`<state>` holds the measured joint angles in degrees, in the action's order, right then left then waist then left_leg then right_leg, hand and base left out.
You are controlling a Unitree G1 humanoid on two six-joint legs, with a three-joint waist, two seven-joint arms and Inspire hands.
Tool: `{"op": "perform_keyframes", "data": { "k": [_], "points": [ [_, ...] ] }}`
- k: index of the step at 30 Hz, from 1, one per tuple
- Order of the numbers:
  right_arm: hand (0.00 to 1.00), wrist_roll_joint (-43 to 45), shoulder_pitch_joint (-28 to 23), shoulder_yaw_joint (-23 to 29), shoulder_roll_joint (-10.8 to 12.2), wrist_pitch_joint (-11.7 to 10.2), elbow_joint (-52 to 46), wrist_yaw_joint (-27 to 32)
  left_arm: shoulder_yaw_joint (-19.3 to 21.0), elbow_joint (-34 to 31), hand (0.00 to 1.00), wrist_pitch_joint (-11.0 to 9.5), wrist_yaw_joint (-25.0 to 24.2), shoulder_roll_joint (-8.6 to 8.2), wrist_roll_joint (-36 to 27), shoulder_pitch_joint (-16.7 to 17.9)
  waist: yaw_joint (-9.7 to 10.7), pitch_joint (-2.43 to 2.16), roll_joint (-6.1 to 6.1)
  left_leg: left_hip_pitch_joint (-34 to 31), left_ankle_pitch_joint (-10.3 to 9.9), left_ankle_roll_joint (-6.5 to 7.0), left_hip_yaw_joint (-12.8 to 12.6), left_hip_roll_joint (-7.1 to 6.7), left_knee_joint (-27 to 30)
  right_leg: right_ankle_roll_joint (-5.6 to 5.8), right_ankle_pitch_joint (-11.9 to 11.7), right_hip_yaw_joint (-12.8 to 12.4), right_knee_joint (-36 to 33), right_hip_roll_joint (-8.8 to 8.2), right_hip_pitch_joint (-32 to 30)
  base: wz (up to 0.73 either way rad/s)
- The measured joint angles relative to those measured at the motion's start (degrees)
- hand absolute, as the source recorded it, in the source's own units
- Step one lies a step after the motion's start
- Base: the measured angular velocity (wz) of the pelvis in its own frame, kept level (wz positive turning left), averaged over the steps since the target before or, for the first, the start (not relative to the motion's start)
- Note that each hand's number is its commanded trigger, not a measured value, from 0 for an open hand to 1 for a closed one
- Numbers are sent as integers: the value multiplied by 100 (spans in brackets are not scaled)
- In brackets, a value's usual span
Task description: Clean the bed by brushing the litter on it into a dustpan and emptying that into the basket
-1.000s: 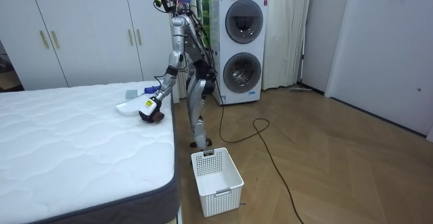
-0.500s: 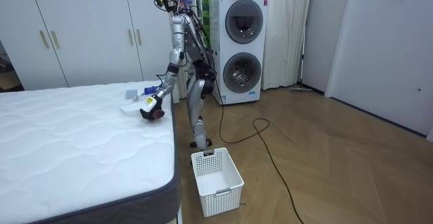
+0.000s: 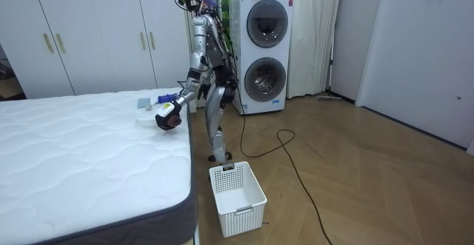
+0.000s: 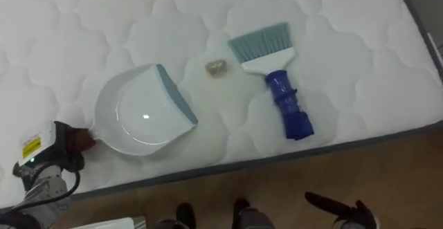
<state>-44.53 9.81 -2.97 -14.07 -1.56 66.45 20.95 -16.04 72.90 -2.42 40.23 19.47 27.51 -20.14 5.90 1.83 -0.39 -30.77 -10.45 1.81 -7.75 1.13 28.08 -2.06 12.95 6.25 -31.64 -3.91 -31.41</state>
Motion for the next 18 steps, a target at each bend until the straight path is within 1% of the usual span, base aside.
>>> {"op": "perform_keyframes", "data": {
  "k": [2,4,5,6,7,10,11,16,18],
  "points": [
    [0,7,50,107,-4,19,-92,259,13,30,100,61,133,16,171,13,-5,-4,-21,-5,-1,-2,8,19,27,-8,-12,-4,24,-4,17,0],
    [0,-22,124,183,-8,32,-246,576,-3,31,100,117,278,14,203,29,3,-5,-24,2,-1,-2,9,21,29,-6,-18,2,37,-5,33,0],
    [0,-19,145,192,-8,45,-277,643,-5,31,100,127,314,14,207,33,2,-5,-24,4,-1,-2,9,23,29,-5,-25,1,47,-2,39,0],
    [0,40,144,214,-8,97,-471,811,-27,29,100,160,411,14,238,47,8,-5,-24,4,-1,-2,7,25,31,-2,-35,-3,59,3,43,0],
    [0,255,134,216,-8,136,-695,989,-34,29,100,218,473,12,328,56,11,-4,-23,-2,-2,-1,7,27,36,2,-43,-7,73,7,43,-3],
    [0,905,132,274,-11,152,-1164,1402,-20,23,100,298,598,-10,599,51,-2,-4,-24,5,-3,2,9,25,35,5,-52,0,73,-9,48,0],
    [0,1019,134,282,-11,160,-1265,1482,-20,23,100,303,610,-12,605,51,-5,-4,-23,10,-3,3,9,30,36,6,-52,3,71,-13,49,0],
    [0,2254,182,216,1,160,-1913,1959,12,-23,100,446,626,-48,707,38,-44,0,-16,10,-6,6,-1,57,58,6,-52,14,48,-18,48,0],
    [0,2497,188,193,0,157,-2125,2054,2,-24,100,449,625,-62,704,48,-64,7,-5,12,-6,7,-1,54,49,5,-51,13,41,-20,40,0]
  ]
}}
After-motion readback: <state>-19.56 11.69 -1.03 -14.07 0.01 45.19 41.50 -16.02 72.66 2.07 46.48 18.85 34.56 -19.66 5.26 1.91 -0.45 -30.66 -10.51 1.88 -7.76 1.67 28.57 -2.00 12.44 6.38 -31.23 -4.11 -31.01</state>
